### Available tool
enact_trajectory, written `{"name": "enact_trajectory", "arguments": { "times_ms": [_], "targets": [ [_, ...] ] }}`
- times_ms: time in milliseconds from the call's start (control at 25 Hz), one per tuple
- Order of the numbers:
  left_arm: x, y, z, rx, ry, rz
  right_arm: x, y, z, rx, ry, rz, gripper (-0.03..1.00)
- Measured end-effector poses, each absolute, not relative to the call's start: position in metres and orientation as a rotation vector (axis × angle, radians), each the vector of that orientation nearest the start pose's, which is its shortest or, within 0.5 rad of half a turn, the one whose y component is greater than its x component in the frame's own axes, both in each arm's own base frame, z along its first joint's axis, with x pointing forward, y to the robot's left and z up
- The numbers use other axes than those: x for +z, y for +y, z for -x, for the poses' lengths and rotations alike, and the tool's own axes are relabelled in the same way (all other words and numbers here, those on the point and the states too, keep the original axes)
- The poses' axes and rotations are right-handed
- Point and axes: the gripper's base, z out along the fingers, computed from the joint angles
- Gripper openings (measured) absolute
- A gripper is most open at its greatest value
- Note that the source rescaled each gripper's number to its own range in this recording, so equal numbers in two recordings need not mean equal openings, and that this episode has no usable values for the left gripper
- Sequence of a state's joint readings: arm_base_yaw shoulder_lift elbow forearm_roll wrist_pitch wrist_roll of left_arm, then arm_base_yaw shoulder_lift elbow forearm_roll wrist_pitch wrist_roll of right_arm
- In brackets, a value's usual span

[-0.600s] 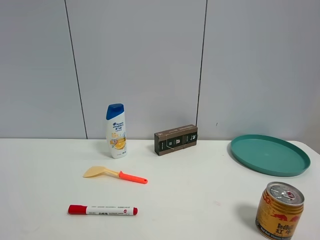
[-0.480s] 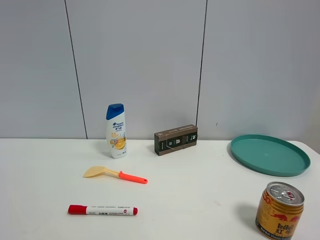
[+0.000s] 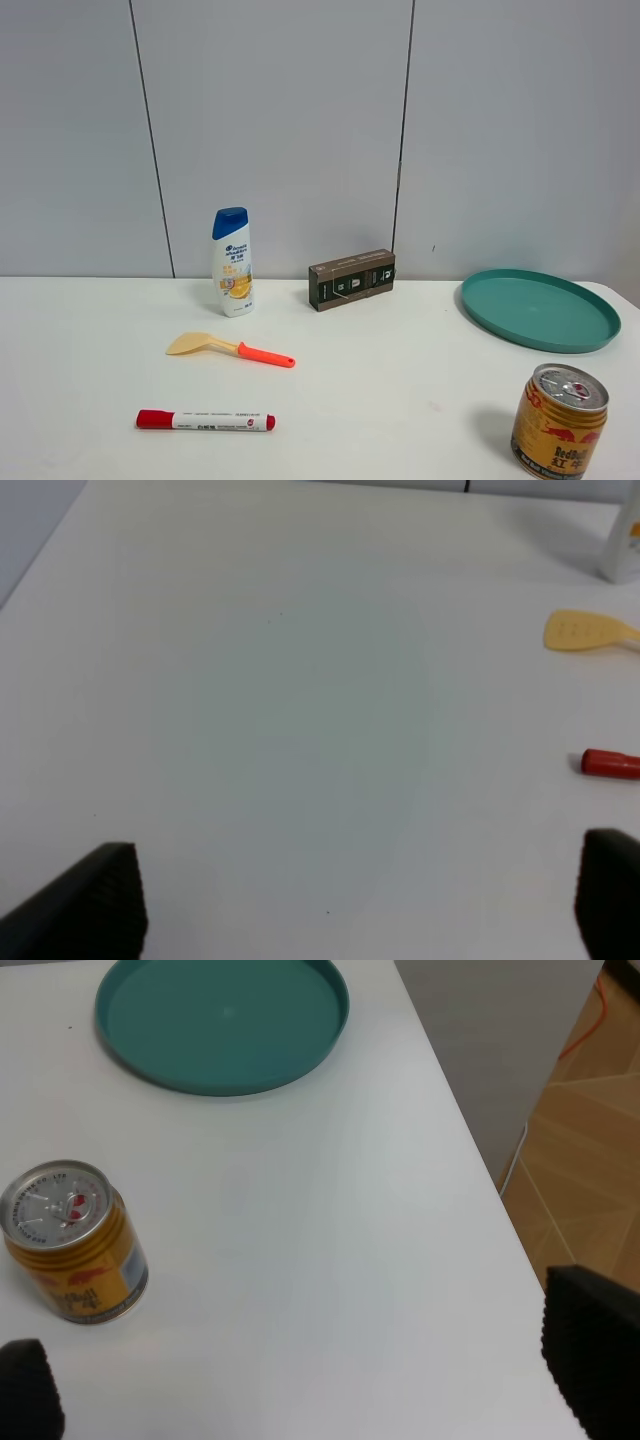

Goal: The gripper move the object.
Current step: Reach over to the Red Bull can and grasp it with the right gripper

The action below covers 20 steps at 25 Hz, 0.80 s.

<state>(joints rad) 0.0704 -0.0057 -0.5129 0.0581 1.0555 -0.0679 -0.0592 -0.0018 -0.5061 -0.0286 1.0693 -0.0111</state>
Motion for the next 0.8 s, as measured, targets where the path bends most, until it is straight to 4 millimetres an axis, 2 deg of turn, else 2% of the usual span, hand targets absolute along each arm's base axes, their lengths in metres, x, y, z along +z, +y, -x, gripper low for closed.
{"name": "enact_trajectory", "arguments": {
  "times_ms": [800],
  "targets": [
    [0.2813,0.0041,0.0075,0.071,2.015,0.143,0.2783,-0.0019,0.0064,-0.078,2.045,-0.051,0.94]
  ]
}}
